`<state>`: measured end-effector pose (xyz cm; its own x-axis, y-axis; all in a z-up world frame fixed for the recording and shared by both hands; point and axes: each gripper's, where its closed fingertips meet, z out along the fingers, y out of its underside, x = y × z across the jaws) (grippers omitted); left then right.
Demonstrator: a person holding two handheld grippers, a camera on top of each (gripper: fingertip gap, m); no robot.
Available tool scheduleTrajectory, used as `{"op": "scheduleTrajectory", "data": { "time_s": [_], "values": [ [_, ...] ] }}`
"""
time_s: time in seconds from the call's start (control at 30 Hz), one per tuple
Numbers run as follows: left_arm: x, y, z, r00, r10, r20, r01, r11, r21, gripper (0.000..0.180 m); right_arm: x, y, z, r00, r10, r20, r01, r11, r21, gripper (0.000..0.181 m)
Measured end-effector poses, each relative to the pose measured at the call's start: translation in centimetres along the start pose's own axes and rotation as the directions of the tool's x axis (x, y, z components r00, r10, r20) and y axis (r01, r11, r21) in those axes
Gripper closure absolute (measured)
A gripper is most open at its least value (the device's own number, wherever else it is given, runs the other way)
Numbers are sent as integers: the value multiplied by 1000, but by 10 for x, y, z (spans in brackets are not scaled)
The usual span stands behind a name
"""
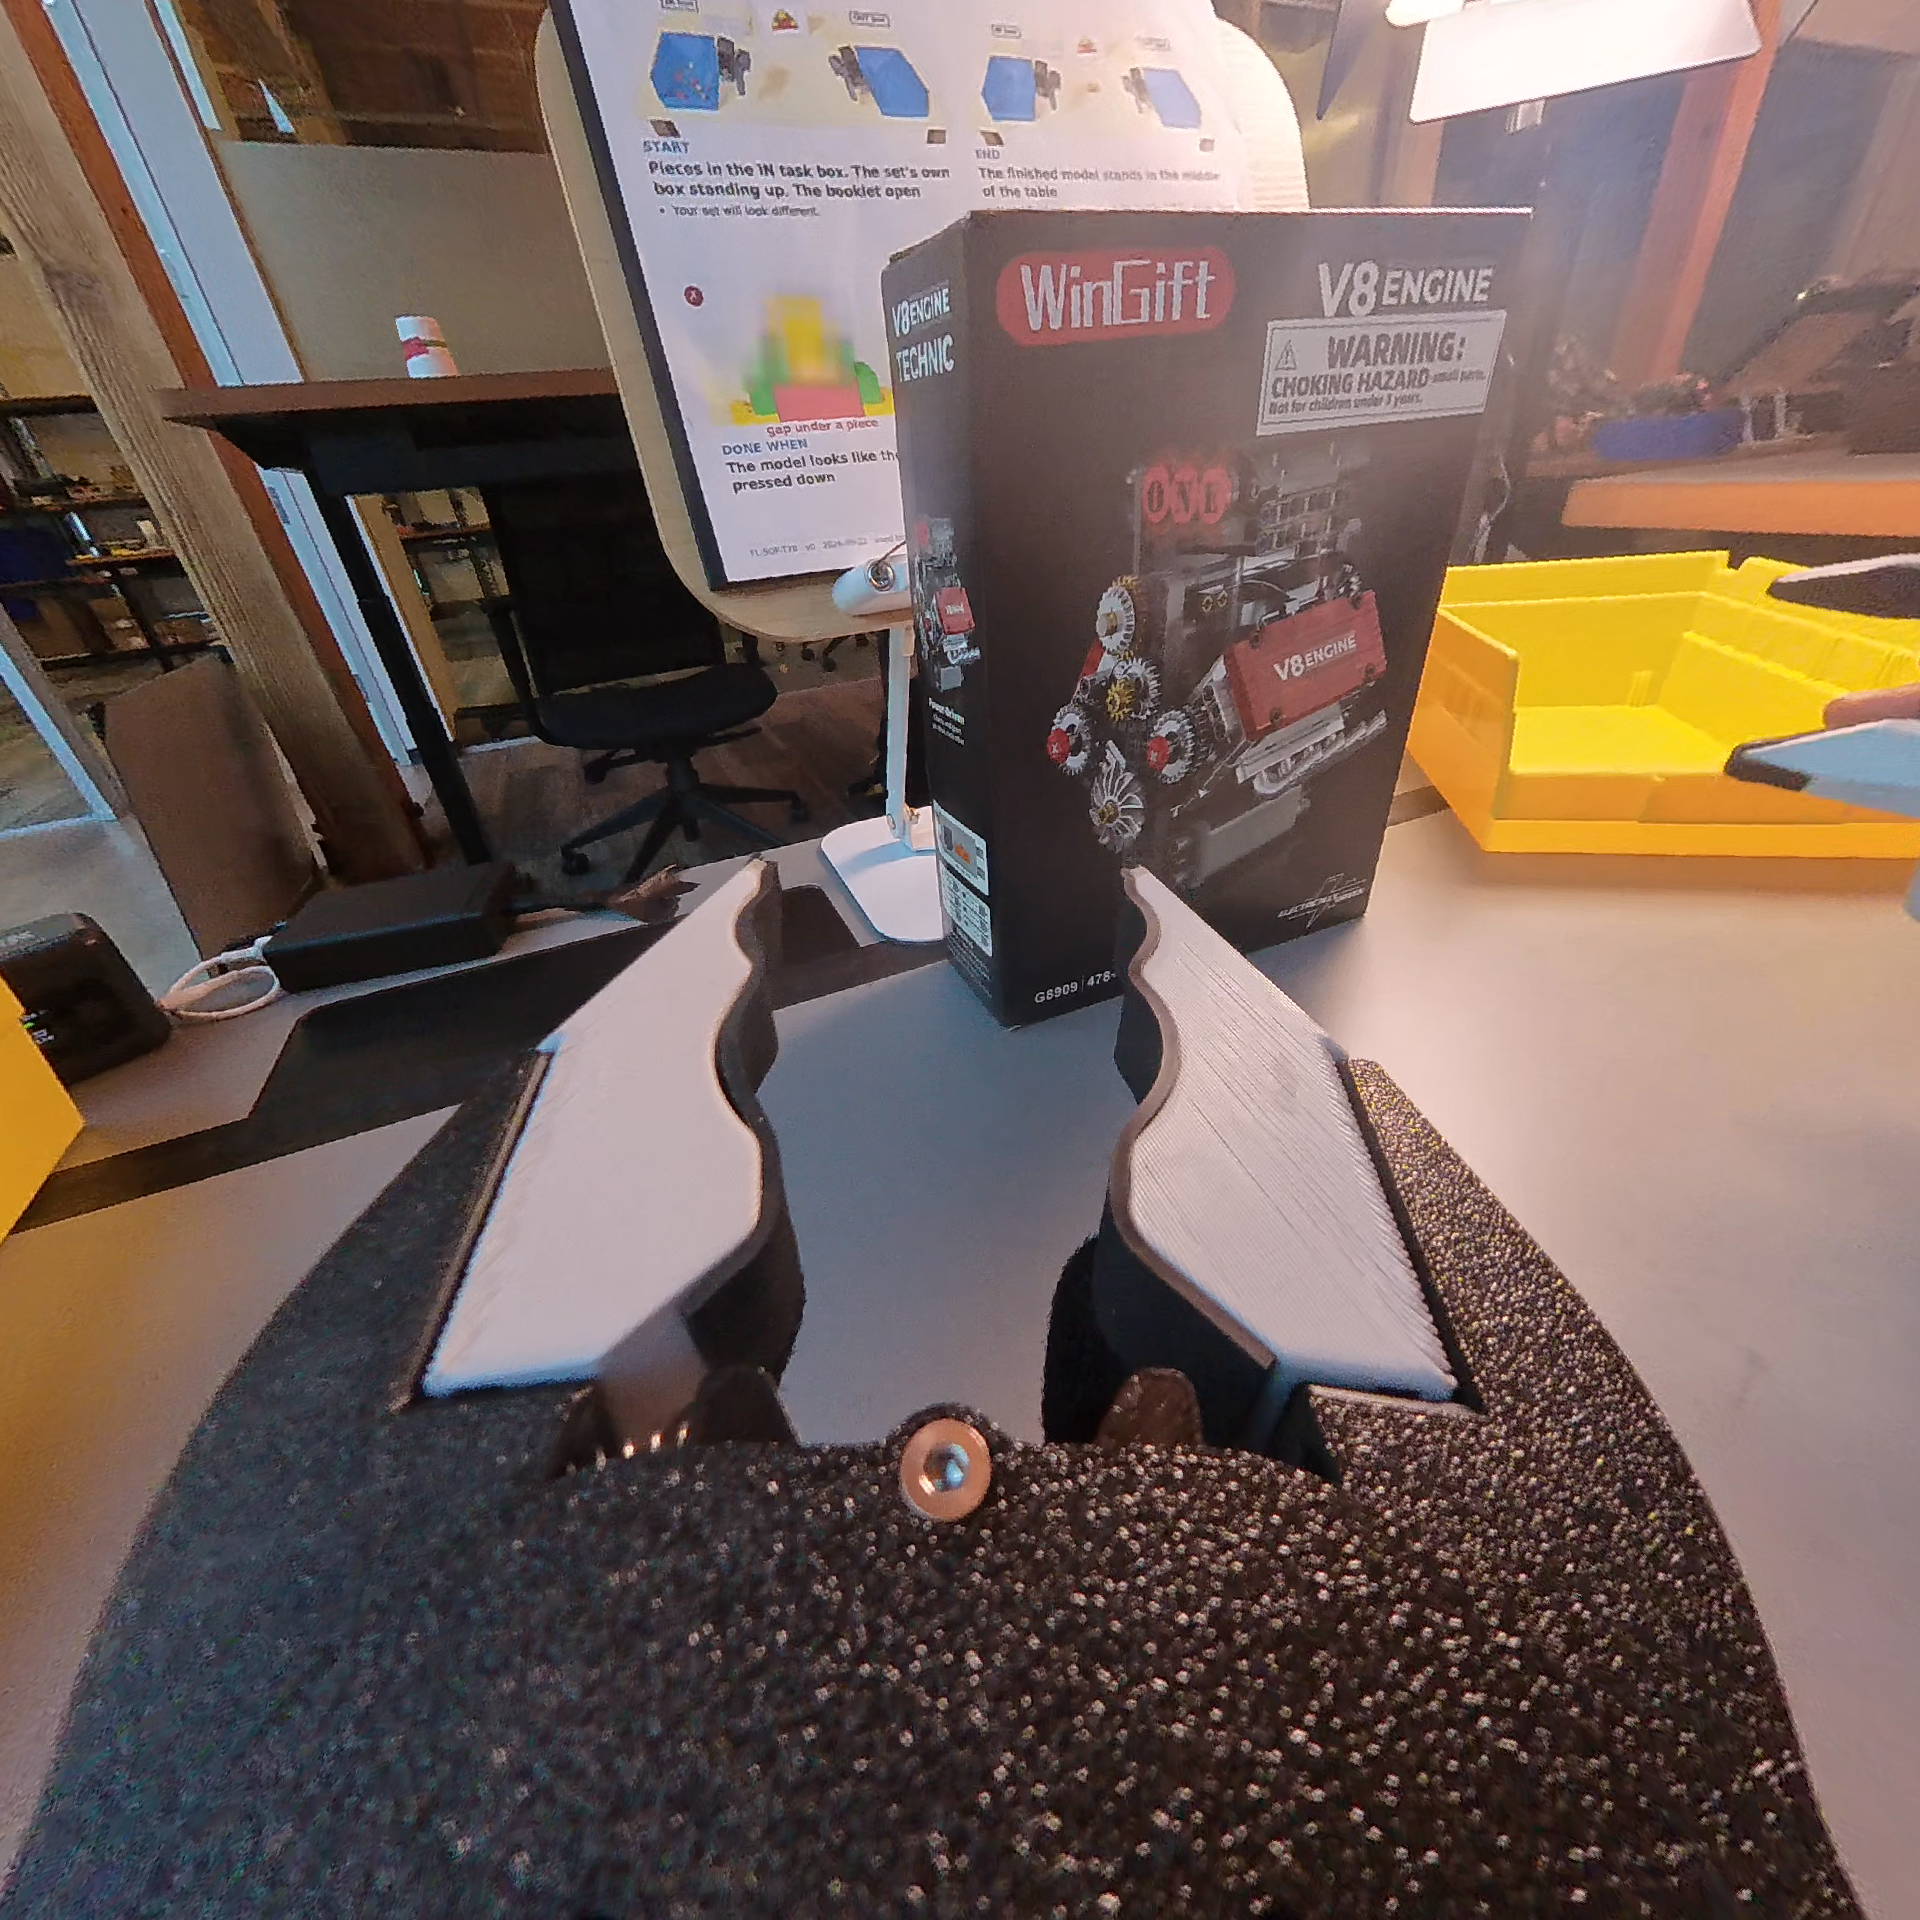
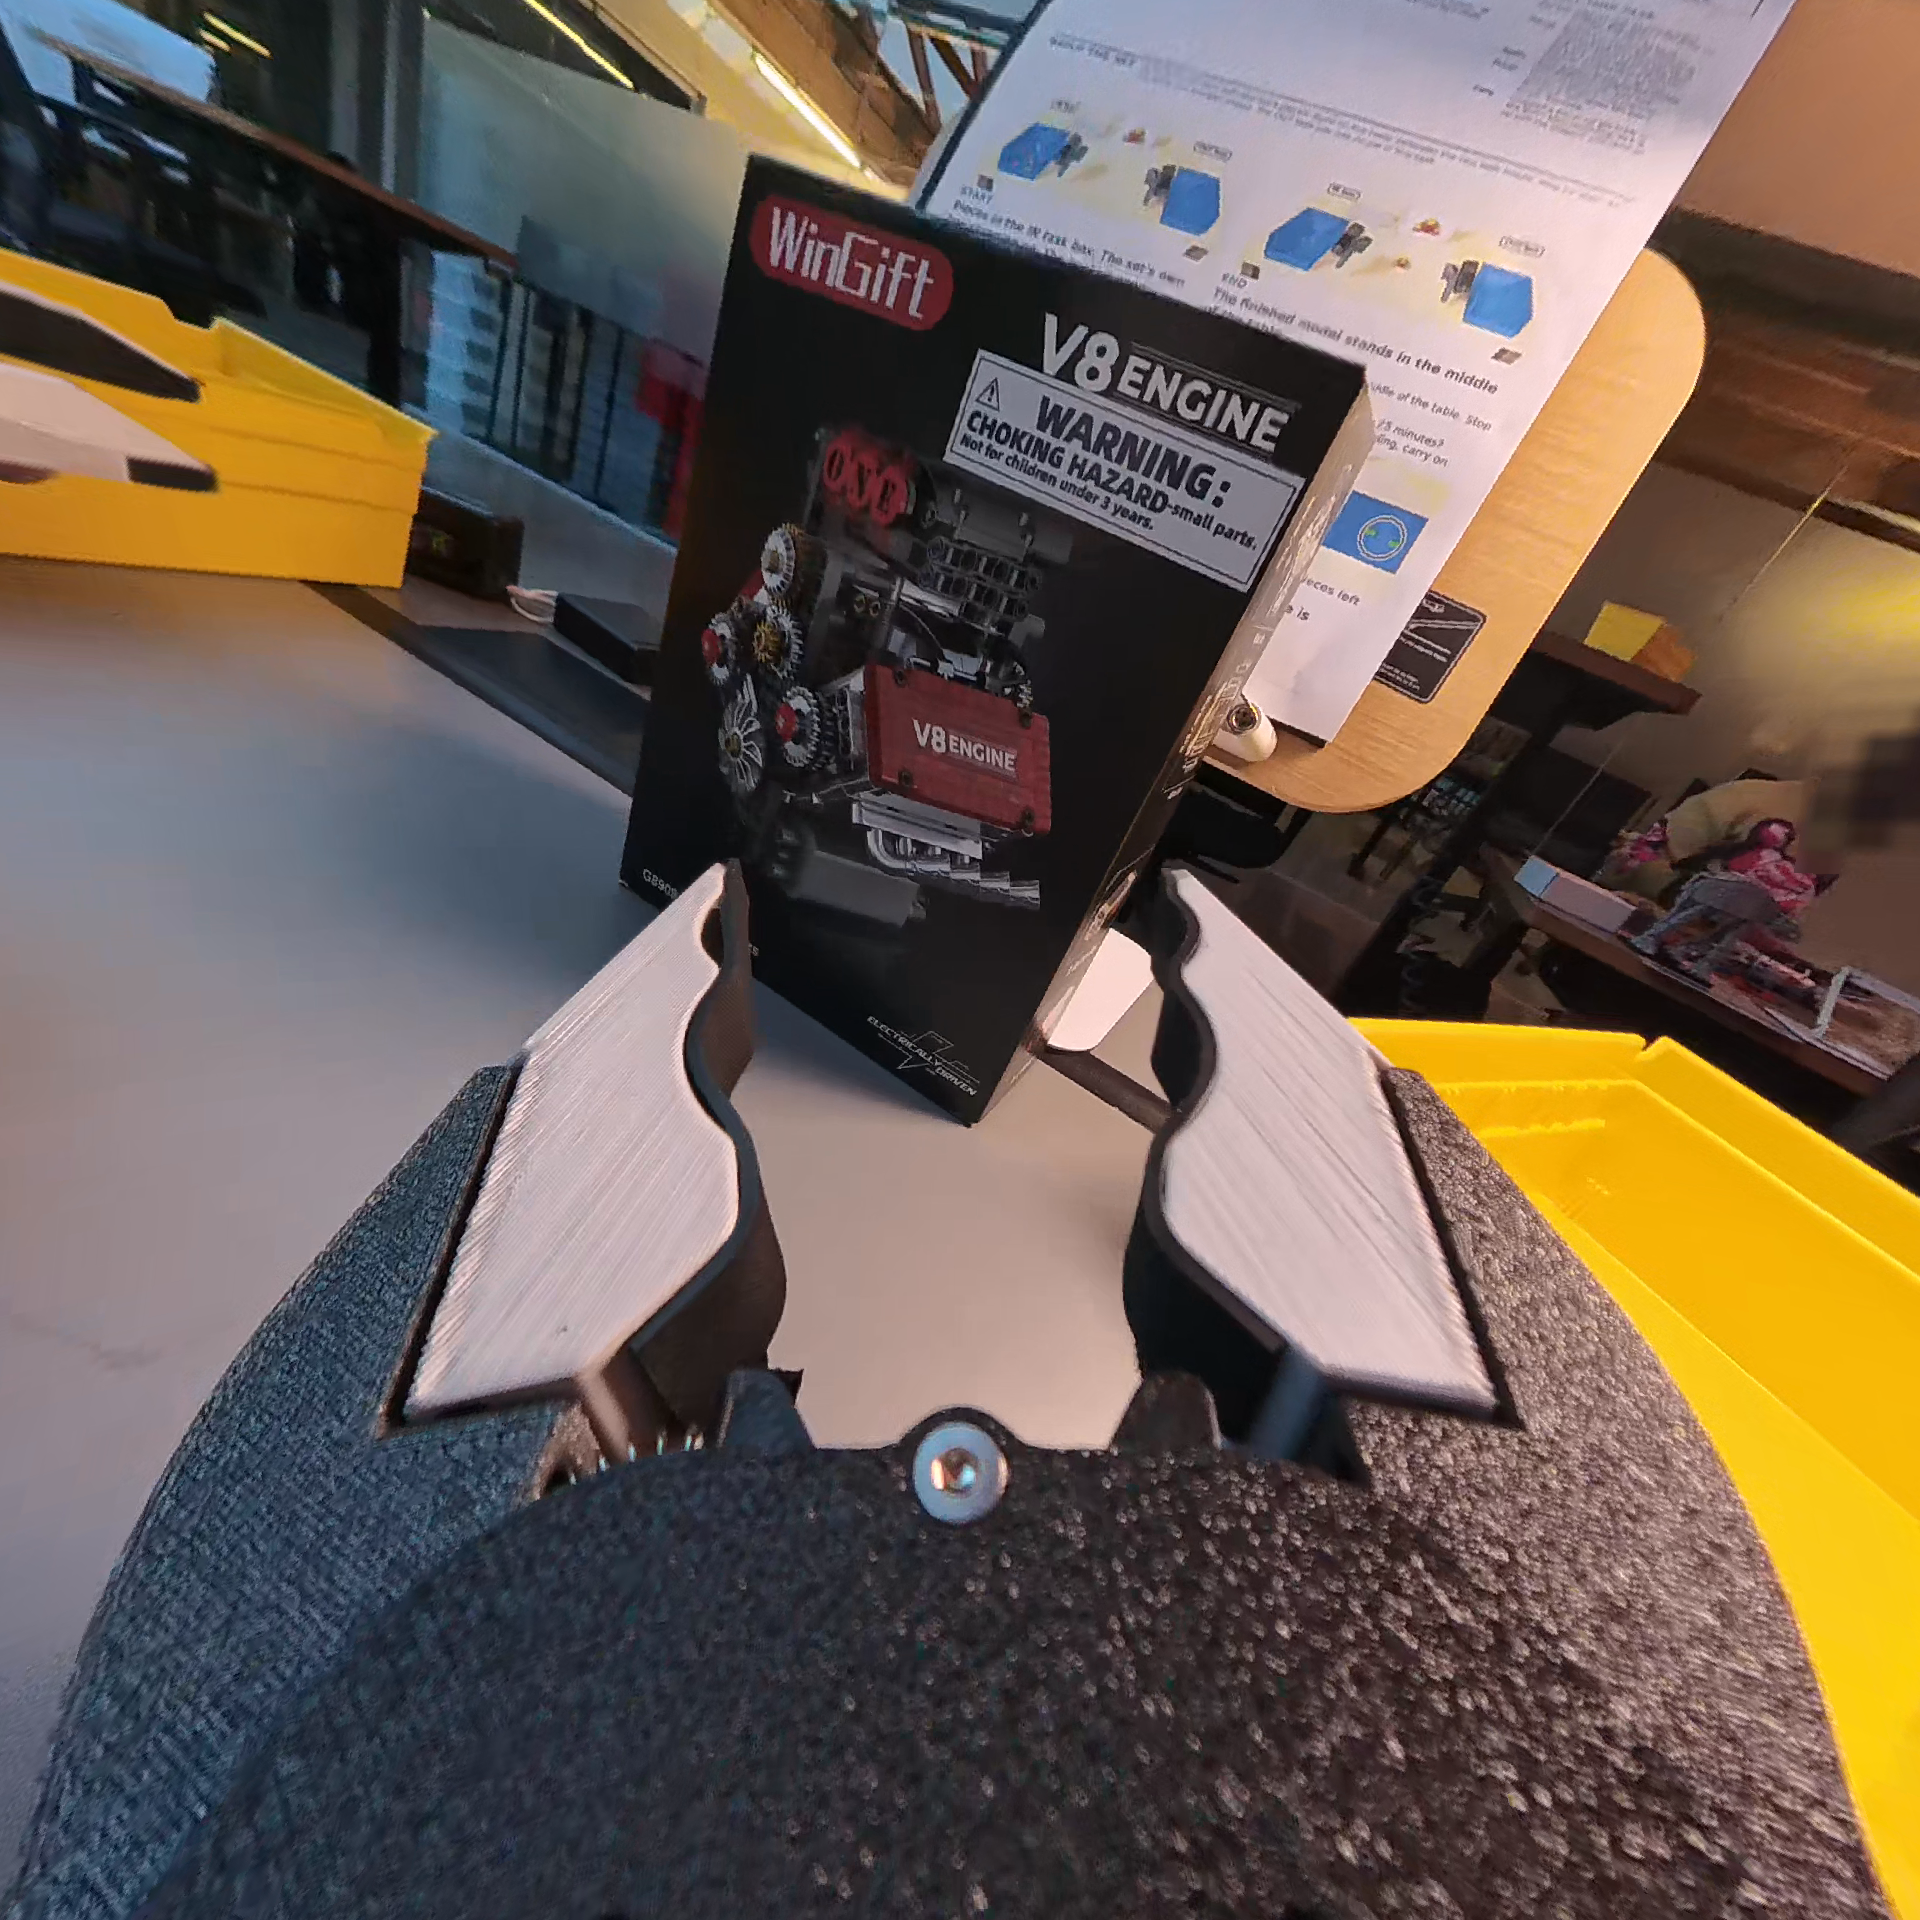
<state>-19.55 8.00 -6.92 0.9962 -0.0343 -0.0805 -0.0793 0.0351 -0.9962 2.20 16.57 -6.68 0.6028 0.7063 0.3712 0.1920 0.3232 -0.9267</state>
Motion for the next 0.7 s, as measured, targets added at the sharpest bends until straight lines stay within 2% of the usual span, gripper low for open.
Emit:
{"op": "scheduleTrajectory", "data": {
  "time_s": [0.07, 0.2, 0.33, 0.47, 0.7],
  "values": [
    [3, 4, 2, 1000, 4, -5, -4, 1000, -16, 118, 0, -3, -2, 1000, -22, -7, 22, 1000, 6, 104],
    [23, 3, 4, 995, -46, -90, 45, 999, -11, 115, -14, -9, -2, 993, 98, 65, -99, 995, 19, 104],
    [42, -5, 1, 978, -111, -174, 116, 993, 18, 113, -18, -11, -2, 990, 111, 85, -114, 993, 24, 101],
    [30, -12, -3, 985, -124, -124, 131, 990, 49, 113, -16, -15, -4, 989, 128, 79, -131, 990, 42, 101],
    [6, -6, -2, 997, -74, -25, 75, 997, 26, 114, -20, -12, -3, 984, 164, 71, -166, 986, 19, 102]
  ]
}}
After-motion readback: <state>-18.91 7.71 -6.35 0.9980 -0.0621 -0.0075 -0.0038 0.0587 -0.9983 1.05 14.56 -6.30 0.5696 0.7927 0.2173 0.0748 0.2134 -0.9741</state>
